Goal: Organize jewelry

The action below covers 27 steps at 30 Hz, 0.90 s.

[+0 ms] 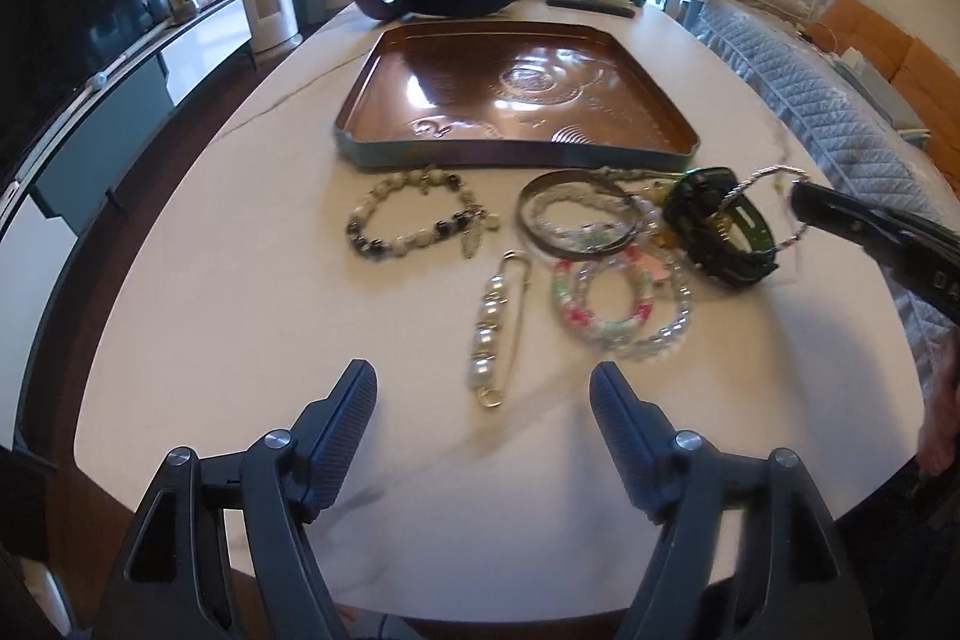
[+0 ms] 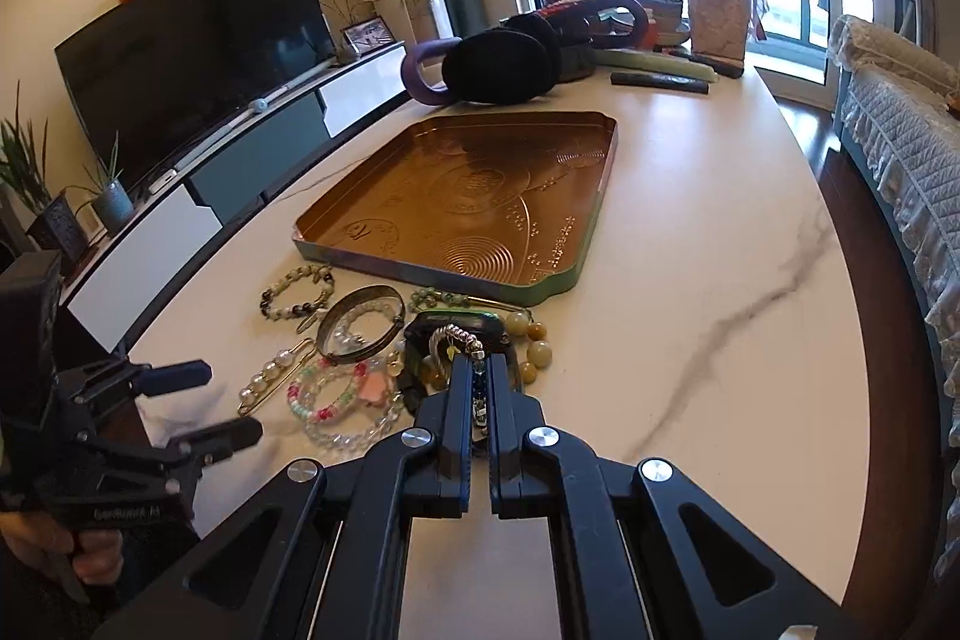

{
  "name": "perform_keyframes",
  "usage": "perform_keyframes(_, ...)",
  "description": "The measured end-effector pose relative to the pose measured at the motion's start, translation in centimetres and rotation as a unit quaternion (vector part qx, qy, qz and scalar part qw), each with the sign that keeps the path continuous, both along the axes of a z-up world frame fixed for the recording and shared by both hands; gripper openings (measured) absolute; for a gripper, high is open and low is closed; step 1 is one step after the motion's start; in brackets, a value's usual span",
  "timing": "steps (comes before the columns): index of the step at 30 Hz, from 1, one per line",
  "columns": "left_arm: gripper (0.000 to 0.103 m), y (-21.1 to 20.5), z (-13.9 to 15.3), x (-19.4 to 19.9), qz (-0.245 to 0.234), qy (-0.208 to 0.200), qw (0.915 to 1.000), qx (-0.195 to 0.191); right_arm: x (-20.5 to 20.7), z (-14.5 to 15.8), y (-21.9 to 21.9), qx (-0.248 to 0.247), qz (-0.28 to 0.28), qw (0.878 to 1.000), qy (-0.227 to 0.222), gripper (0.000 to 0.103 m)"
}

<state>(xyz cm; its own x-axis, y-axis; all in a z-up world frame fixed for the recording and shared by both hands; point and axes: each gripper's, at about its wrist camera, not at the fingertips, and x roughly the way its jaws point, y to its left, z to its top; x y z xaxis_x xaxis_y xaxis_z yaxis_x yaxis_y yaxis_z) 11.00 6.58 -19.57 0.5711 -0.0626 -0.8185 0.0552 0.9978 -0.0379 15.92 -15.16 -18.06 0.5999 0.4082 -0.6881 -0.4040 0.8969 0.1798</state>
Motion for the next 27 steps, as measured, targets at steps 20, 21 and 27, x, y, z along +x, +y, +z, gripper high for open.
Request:
perform_keyframes(20,0.074,-3.7,-1.0,8.7,-0.053,-0.003,0.9985,-0.017,1.4,0.1,-2.2,0.026,-0.026,0.999,0.011,0.004)
perform_keyframes(21,0.072,-3.8,-1.1,8.8,-0.054,-0.003,0.9983,-0.021,1.6,0.1,-2.3,0.028,-0.026,0.999,0.014,0.004)
perform_keyframes(27,0.061,-3.7,-1.1,8.5,-0.058,-0.011,0.9979,-0.027,2.1,-0.2,-2.1,0.028,-0.023,0.999,0.021,0.004)
